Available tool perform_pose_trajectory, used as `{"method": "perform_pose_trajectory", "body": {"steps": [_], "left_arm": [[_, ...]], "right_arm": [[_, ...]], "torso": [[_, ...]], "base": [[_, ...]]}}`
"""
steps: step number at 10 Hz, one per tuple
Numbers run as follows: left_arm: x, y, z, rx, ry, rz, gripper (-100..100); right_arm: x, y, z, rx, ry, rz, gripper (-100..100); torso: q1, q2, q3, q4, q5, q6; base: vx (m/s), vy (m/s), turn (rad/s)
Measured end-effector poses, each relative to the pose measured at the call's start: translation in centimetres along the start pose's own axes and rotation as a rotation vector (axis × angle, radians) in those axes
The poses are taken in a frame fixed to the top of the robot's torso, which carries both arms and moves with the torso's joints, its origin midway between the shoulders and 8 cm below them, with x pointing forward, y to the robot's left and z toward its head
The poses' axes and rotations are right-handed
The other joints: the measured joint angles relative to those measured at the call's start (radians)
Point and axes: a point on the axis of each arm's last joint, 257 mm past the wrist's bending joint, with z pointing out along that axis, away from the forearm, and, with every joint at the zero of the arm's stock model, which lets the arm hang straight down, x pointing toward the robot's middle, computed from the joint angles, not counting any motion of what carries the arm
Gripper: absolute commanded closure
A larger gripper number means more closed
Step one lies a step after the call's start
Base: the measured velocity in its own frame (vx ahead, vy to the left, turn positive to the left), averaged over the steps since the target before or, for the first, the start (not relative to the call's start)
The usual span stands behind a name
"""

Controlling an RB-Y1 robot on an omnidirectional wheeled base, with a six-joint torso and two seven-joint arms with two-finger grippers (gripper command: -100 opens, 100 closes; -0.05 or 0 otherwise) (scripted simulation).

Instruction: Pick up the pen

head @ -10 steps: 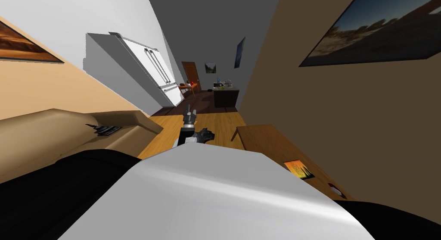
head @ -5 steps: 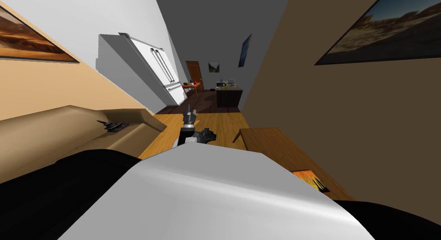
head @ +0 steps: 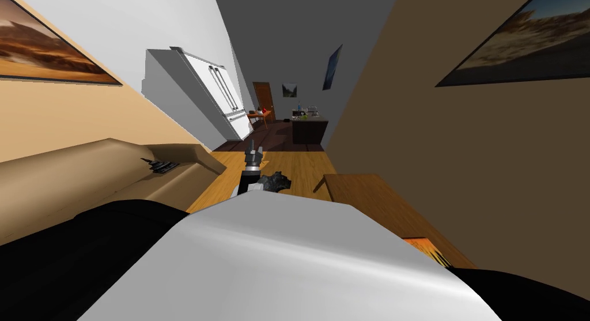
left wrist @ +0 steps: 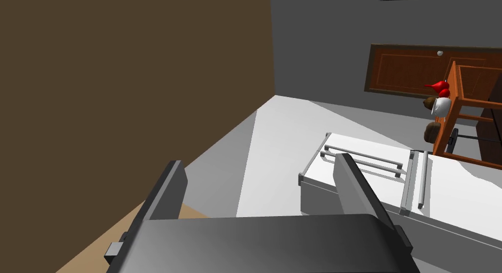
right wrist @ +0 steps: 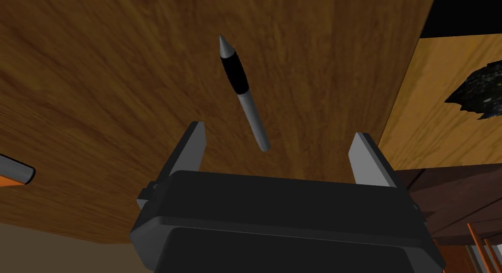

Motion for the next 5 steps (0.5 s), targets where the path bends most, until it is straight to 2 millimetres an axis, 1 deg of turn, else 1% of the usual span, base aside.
{"method": "perform_pose_trajectory", "body": {"steps": [2, 3, 4, 5], "left_arm": [[0.0, 0.0, 0.0, 0.000, 0.000, 0.000, 0], [0.0, 0.0, 0.0, 0.000, 0.000, 0.000, 0], [0.0, 0.0, 0.0, 0.000, 0.000, 0.000, 0], [0.0, 0.0, 0.0, 0.000, 0.000, 0.000, 0]], "right_arm": [[1.9, -1.3, -0.5, 0.023, 0.043, -0.028, -100], [2.9, -2.1, -0.9, 0.033, 0.069, -0.046, -100], [3.9, -3.0, -1.1, 0.048, 0.101, -0.069, -100], [5.2, -3.9, -1.7, 0.060, 0.134, -0.092, -100]], "torso": [[0.000, 0.001, 0.001, 0.000, 0.000, 0.000], [0.000, 0.002, 0.001, 0.000, 0.000, 0.000], [0.000, 0.001, 0.000, 0.000, 0.000, -0.001], [0.001, 0.000, 0.000, 0.000, 0.000, 0.000]], "base": [[0.013, 0.033, 0.039], [0.030, 0.043, 0.103], [0.042, 0.052, 0.089], [0.027, 0.060, 0.060]]}}
